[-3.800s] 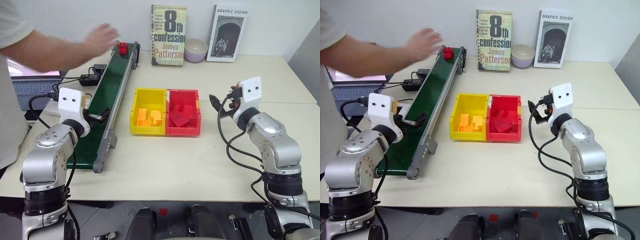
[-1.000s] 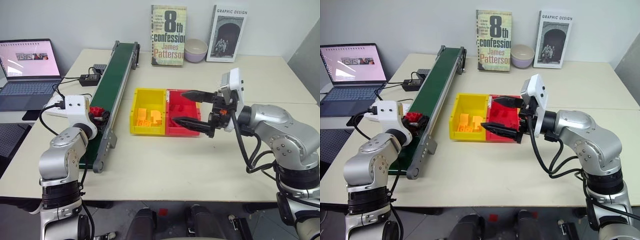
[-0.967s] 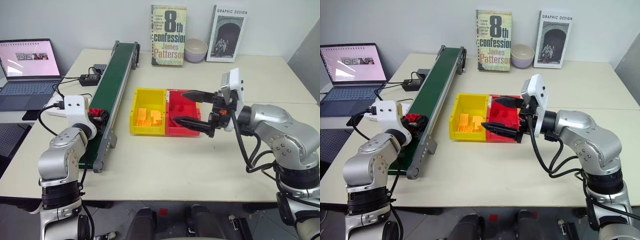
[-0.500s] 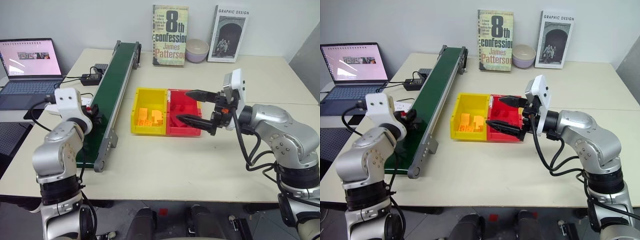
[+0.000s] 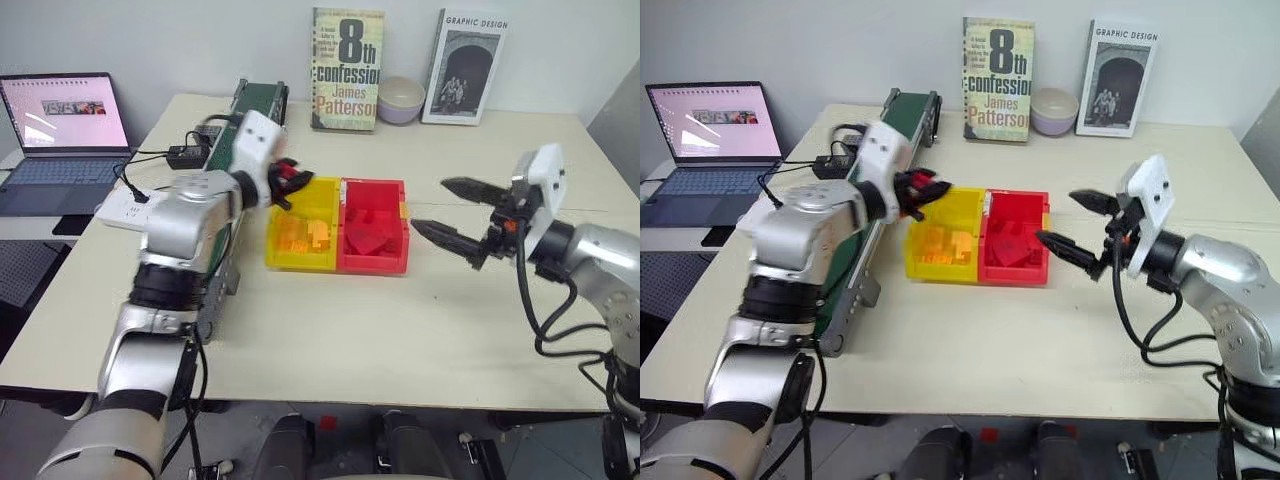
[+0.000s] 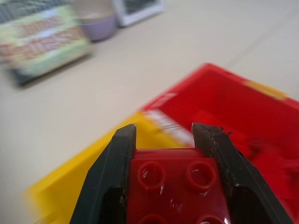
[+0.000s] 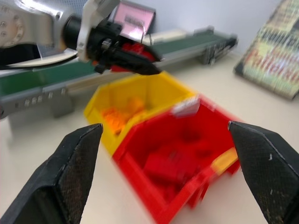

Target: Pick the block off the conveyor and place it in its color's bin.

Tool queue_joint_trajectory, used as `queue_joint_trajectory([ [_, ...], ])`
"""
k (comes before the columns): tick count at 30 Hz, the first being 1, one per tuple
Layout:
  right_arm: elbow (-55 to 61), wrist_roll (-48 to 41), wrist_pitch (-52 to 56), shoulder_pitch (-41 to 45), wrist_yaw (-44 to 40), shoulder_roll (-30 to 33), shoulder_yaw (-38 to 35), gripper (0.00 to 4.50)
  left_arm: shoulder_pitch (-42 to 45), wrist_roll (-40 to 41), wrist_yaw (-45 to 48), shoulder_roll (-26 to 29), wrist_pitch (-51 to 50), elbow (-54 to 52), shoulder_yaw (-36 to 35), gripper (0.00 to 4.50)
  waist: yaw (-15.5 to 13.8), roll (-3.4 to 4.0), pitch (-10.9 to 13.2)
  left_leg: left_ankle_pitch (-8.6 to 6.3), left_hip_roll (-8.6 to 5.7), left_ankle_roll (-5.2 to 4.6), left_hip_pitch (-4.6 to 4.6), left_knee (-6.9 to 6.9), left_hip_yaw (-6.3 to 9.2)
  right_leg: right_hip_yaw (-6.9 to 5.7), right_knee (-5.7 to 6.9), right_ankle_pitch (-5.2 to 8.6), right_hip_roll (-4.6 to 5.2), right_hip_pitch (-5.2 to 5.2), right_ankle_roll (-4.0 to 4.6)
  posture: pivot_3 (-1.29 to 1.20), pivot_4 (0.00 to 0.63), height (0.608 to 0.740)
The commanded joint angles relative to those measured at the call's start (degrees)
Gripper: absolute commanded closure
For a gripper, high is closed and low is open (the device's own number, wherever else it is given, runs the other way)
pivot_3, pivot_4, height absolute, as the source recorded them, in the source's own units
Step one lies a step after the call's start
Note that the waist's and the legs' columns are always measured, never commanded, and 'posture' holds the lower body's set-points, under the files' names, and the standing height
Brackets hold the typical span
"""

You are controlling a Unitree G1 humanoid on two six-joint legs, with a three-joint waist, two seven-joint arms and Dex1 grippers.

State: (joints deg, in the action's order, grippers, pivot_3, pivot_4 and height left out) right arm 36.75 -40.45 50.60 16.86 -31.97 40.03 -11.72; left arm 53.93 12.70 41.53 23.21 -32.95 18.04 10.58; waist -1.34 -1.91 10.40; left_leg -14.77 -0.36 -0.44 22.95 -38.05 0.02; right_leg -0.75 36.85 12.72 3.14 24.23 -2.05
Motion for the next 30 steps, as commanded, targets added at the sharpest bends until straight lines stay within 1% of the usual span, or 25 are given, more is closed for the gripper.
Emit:
queue_joint_trajectory([
  [1, 8.3, -0.9, 2.5, -4.1, 6.2, -1.3, -1.4, 0.0, 4.4, -4.6, 3.0, -3.7, 9.5, 8.4, 4.1, 2.97, 0.2, 0.0, 0.0, 0.0, -0.01, 0.0, 0.01, -0.01, -0.06, 0.04, 0.01, 0.0, 0.0, 0.03, 0.0, 0.0, 0.15, 0.74],
  [4, 9.8, -1.6, 3.7, -4.7, 9.1, -2.4, -1.8, 0.0, 6.7, -6.0, 3.3, -6.6, 13.7, 15.3, 4.2, 2.97, 0.8, 0.0, 0.0, 0.0, -0.01, -0.01, -0.03, -0.06, -0.19, 0.03, 0.0, 0.01, -0.04, 0.03, -0.03, 0.0, 0.15, 0.74],
  [7, 10.1, -2.3, 4.4, -3.8, 11.1, -3.0, -2.1, 0.0, 8.1, -6.1, 4.9, -8.3, 16.4, 18.8, 3.5, 2.97, 1.0, 0.0, 0.0, 0.01, 0.02, -0.02, -0.06, -0.13, -0.17, 0.02, 0.02, 0.11, -0.07, 0.0, -0.26, 0.0, 0.15, 0.74],
  [9, 9.5, -2.4, 4.6, -2.8, 11.8, -2.7, -2.3, 0.0, 9.2, -5.7, 6.5, -9.9, 17.6, 20.6, 3.2, 2.27, 1.1, 0.0, 0.0, 0.02, 0.02, -0.05, -0.06, -0.15, -0.17, 0.02, 0.03, 0.11, -0.08, 0.0, -0.32, 0.0, 0.15, 0.74],
  [10, 9.2, -2.4, 4.6, -2.5, 12.0, -2.5, -2.4, 0.0, 9.6, -5.6, 6.9, -10.4, 18.0, 21.2, 3.1, 2.15, 1.0, 0.0, 0.0, 0.03, 0.02, -0.05, -0.06, -0.15, -0.16, 0.01, 0.03, 0.11, -0.08, -0.02, -0.32, 0.0, 0.15, 0.74],
  [12, 8.9, -2.4, 4.7, -2.0, 12.2, -2.2, -2.6, 0.0, 10.1, -5.9, 6.9, -10.8, 18.7, 22.3, 2.7, 1.75, 1.0, 0.0, 0.0, 0.03, 0.0, -0.05, -0.04, -0.15, -0.15, 0.0, 0.02, 0.1, -0.08, -0.01, -0.29, 0.0, 0.15, 0.74],
  [13, 8.8, -2.4, 4.7, -1.9, 12.3, -2.1, -2.6, 0.0, 10.2, -6.2, 6.8, -10.9, 19.1, 22.7, 2.5, 1.72, 1.0, 0.0, 0.0, 0.02, -0.02, -0.05, -0.02, -0.15, -0.16, 0.01, 0.0, 0.07, -0.08, -0.01, -0.24, 0.0, 0.15, 0.74],
  [15, 8.4, -2.3, 4.6, -1.5, 12.5, -2.0, -2.7, 0.0, 10.3, -6.3, 6.9, -10.8, 19.4, 23.4, 1.9, 1.28, 1.0, 0.0, 0.0, 0.02, -0.03, -0.06, -0.01, -0.13, -0.17, 0.02, -0.02, 0.04, -0.07, -0.01, -0.19, 0.0, 0.15, 0.74],
  [16, 8.1, -2.4, 4.6, -1.1, 12.5, -2.0, -2.6, 0.0, 10.3, -6.4, 6.6, -10.5, 19.4, 23.4, 1.5, 1.17, 1.1, 0.0, 0.0, 0.01, -0.03, -0.07, -0.01, -0.11, -0.18, 0.03, -0.02, 0.03, -0.07, 0.0, -0.18, 0.0, 0.15, 0.74],
  [18, 7.6, -2.5, 4.5, -0.6, 12.5, -2.0, -2.5, 0.0, 10.2, -6.4, 6.5, -9.8, 19.1, 23.0, 0.7, 0.7, 1.1, 0.0, 0.0, 0.01, -0.03, -0.07, -0.02, -0.09, -0.15, 0.01, 0.0, 0.03, -0.07, 0.01, -0.18, 0.0, 0.15, 0.74],
  [19, 7.4, -2.4, 4.4, -0.4, 12.4, -1.9, -2.2, 0.0, 10.1, -6.4, 6.6, -9.4, 18.9, 22.6, 0.3, 0.58, 1.2, 0.0, 0.0, 0.01, -0.02, -0.07, -0.02, -0.09, -0.15, 0.0, 0.01, 0.03, -0.07, 0.02, -0.18, 0.0, 0.15, 0.74],
  [20, 7.0, -2.3, 4.3, 0.0, 12.1, -1.8, -1.8, 0.0, 9.7, -6.1, 6.9, -8.5, 18.2, 21.6, -0.2, 0.33, 1.2, 0.0, 0.0, 0.01, -0.02, -0.07, -0.03, -0.08, -0.13, -0.01, 0.02, 0.03, -0.07, 0.01, -0.18, 0.0, 0.15, 0.74],
  [22, 6.1, -2.0, 3.8, 0.9, 11.3, -1.7, -0.9, 0.0, 8.7, -5.6, 7.5, -6.4, 16.6, 19.0, -1.3, 0.05, 1.3, 0.0, 0.0, 0.01, -0.01, -0.07, -0.03, -0.09, -0.12, -0.02, 0.03, 0.03, -0.08, 0.02, -0.18, 0.0, 0.15, 0.74],
  [25, 4.1, -1.5, 2.9, 2.5, 9.6, -1.2, 0.1, 0.0, 5.6, -5.1, 9.0, -1.8, 13.2, 12.7, -2.6, 0.05, 1.6, 0.01, 0.0, 0.02, 0.0, -0.07, -0.06, -0.09, -0.14, 0.01, 0.05, 0.03, -0.08, 0.01, -0.18, 0.0, 0.15, 0.74],
  [28, 1.1, -0.5, 1.2, 4.5, 6.4, -0.3, 1.4, 0.0, -0.1, -3.6, 11.9, 5.0, 7.2, 2.3, -4.5, 0.05, 1.9, 0.03, 0.0, 0.01, 0.03, -0.07, -0.11, -0.05, -0.17, 0.05, 0.08, 0.02, -0.09, 0.02, -0.16, 0.0, 0.15, 0.74],
  [30, -1.4, 0.0, -0.1, 5.8, 3.6, 0.9, 2.6, 0.0, -5.6, -1.5, 15.7, 11.0, 3.8, -6.8, -6.2, 0.05, 2.0, 0.04, 0.0, 0.02, 0.05, -0.06, -0.11, -0.04, -0.11, 0.04, 0.09, 0.02, -0.09, 0.02, -0.16, 0.0, 0.15, 0.74],
])
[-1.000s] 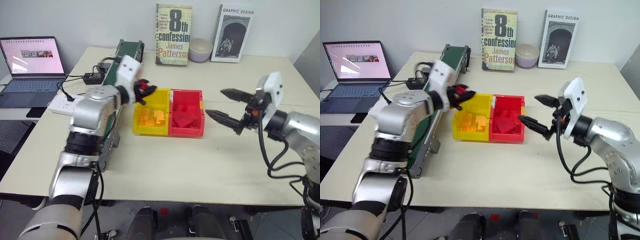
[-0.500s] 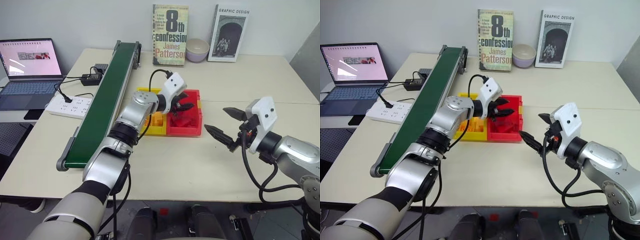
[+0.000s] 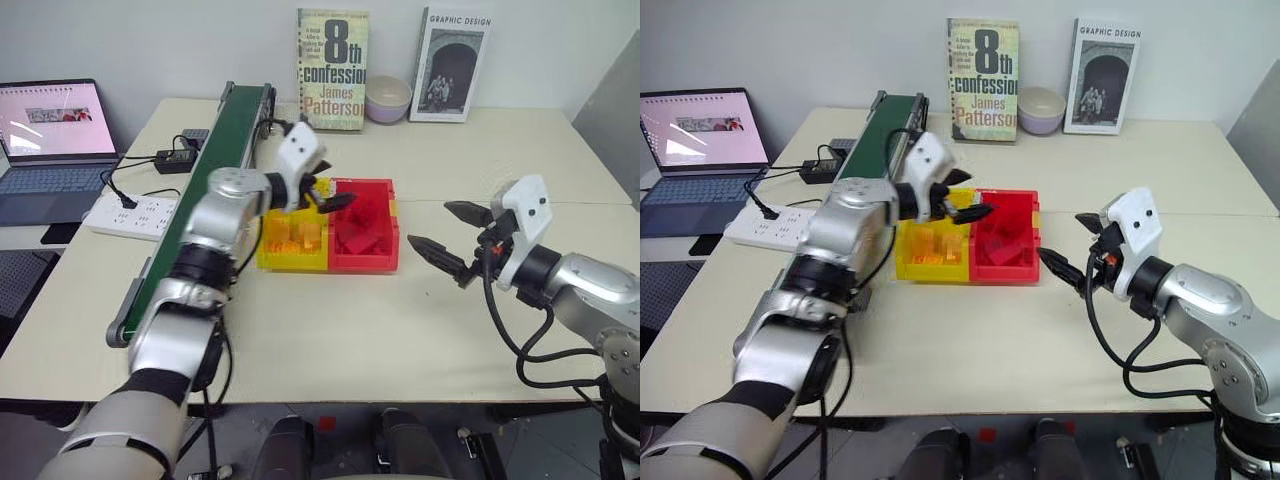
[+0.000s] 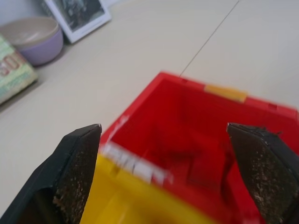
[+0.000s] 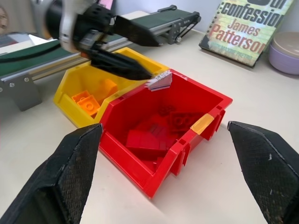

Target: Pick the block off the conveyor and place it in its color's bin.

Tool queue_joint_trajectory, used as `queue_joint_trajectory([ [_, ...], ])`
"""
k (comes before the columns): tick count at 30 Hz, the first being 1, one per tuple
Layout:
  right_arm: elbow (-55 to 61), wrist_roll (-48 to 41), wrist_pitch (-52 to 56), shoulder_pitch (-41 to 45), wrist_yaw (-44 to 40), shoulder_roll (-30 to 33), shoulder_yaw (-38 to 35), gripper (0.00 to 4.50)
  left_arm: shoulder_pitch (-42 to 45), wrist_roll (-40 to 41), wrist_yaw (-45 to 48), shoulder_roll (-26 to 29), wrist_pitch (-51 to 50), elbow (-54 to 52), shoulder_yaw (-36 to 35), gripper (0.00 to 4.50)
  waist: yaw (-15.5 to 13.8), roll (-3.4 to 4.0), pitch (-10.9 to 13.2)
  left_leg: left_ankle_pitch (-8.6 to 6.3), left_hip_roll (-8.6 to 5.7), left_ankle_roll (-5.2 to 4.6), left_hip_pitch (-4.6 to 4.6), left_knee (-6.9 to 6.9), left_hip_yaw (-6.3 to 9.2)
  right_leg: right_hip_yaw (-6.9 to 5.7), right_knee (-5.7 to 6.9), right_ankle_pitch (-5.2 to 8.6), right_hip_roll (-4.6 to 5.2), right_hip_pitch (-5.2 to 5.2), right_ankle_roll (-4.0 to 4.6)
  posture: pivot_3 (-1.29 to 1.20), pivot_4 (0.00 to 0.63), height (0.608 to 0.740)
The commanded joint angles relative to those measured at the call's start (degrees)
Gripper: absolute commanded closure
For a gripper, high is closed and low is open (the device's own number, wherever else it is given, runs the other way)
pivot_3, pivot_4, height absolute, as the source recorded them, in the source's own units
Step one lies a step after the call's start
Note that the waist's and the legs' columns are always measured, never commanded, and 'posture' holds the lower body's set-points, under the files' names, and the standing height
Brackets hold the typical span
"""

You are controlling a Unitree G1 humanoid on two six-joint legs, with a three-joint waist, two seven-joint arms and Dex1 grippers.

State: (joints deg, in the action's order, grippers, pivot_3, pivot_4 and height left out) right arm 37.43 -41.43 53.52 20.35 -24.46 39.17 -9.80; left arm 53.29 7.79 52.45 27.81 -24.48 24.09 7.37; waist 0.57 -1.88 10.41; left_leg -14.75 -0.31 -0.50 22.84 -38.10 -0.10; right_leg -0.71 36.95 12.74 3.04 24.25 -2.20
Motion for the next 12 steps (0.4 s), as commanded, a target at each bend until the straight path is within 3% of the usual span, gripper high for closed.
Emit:
queue_joint_trajectory([
  [1, -3.0, 1.2, -3.6, 2.6, -5.0, 2.2, 1.0, 0.0, -6.9, 4.3, 5.9, 8.4, -5.9, -16.2, -3.5, 0.05, 0.2, 0.02, 0.0, 0.0, 0.02, 0.0, 0.0, 0.0, 0.0, 0.02, 0.01, 0.0, 0.0, 0.02, 0.0, 0.0, 0.15, 0.74],
  [6, -10.8, 1.7, -6.3, 7.5, -12.4, 3.9, 3.2, 0.0, -19.9, 13.5, 7.9, 19.6, -19.2, -34.1, -13.9, 0.05, 0.0, 0.02, 0.0, 0.0, 0.0, 0.0, 0.06, 0.01, 0.06, 0.06, -0.04, 0.01, 0.06, 0.02, 0.02, 0.0, 0.15, 0.74],
  [12, -13.7, 3.2, -8.6, 9.2, -15.9, 3.4, 5.7, 0.0, -25.5, 17.3, 4.4, 20.9, -24.4, -41.8, -16.5, 0.05, -1.1, 0.02, 0.0, 0.0, -0.03, 0.01, 0.0, -0.11, 0.16, -0.04, -0.06, 0.08, 0.08, -0.14, -0.04, 0.0, 0.15, 0.74],
])
